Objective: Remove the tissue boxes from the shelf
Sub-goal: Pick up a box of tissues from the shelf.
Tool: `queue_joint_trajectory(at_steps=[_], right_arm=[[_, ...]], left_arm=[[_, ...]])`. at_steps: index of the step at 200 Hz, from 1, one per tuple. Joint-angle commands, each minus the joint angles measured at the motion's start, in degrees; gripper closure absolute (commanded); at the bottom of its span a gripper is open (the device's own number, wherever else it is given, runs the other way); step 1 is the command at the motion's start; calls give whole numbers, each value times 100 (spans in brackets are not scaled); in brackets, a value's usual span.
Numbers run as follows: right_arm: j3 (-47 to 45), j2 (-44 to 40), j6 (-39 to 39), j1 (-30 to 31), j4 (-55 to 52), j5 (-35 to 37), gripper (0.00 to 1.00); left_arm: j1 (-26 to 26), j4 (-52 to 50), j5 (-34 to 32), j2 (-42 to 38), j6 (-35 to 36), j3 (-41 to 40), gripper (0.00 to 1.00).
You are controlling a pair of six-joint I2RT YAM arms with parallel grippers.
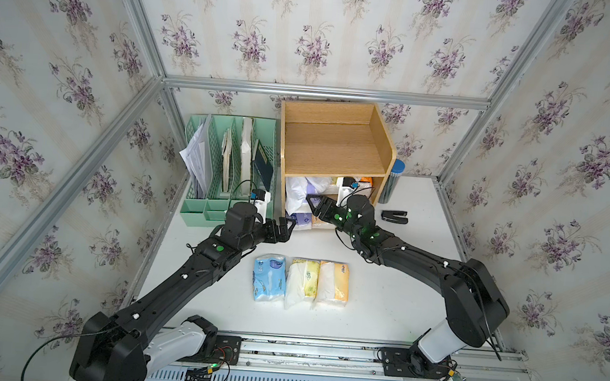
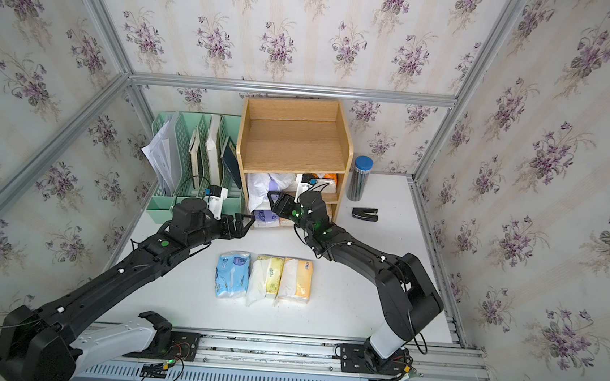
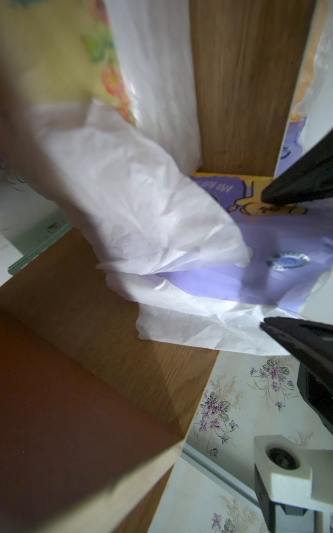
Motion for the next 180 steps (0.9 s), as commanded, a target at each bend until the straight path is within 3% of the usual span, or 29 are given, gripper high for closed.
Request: queue_joint_trajectory(at_steps=[1, 23, 54, 94, 180], right_arm=[[54, 142, 273, -4, 448, -363, 35], [119, 229, 341, -4, 509, -514, 41], [122, 130, 296, -4, 381, -445, 66], [50, -139, 137, 3, 153, -535, 87], [19, -553, -533, -4, -1005, -961, 90]], left_arm=[[4, 1, -97, -48, 97, -24, 1], [4, -34, -106, -81, 115, -20, 1], [5, -94, -149, -128, 123, -32, 1], [3, -304, -304, -270, 146, 22, 1], [4, -820, -652, -616, 193, 160, 1]])
